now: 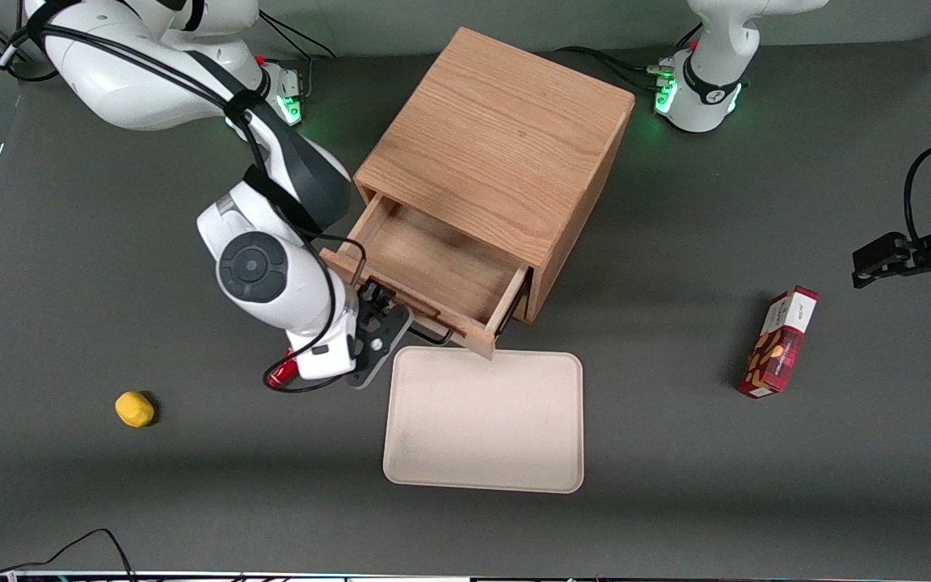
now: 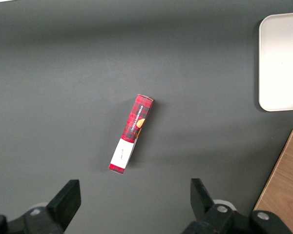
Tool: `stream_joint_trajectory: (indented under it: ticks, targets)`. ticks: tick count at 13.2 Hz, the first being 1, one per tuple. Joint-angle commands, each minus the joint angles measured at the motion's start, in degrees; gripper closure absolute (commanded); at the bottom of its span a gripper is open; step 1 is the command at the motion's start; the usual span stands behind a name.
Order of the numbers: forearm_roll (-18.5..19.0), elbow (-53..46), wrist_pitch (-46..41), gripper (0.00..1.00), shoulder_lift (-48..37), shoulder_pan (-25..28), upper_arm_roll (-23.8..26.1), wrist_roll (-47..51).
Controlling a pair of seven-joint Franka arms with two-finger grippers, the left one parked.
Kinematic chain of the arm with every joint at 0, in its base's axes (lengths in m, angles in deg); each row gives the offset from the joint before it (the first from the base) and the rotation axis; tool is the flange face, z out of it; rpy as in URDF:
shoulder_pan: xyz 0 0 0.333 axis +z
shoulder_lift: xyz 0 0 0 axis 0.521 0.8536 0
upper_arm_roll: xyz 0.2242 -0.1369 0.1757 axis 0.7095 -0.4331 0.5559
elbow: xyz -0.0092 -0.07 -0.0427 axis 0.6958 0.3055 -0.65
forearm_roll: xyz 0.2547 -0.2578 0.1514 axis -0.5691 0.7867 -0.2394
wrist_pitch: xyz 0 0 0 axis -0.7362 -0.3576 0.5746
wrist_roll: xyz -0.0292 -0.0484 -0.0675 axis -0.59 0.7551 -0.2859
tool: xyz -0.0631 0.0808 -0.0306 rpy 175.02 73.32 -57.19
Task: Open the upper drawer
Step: 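Pull the upper drawer outward from the cabinet with the right gripper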
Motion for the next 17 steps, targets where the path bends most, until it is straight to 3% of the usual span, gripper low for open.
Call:
stream_joint_trajectory:
  ticks: [1,3,5,11,17]
  targets:
    - [0.7,-1.9,3.3,0.00,0.7,0.2,-2.2,-1.2]
    - [0.4,-2.3,6.1,0.00,1.1,-0.7,-3.0,-1.2]
    - [-3.0,-2.4,8.7,0.00,1.1,-0.8,-5.5,-1.2]
    - [-8.4,-5.5,9.9,0.00,2.4,-0.9,-9.5,-1.4]
    - [-9.5,-7.1,9.7,0.00,2.6,-0.9,-9.9,-2.1]
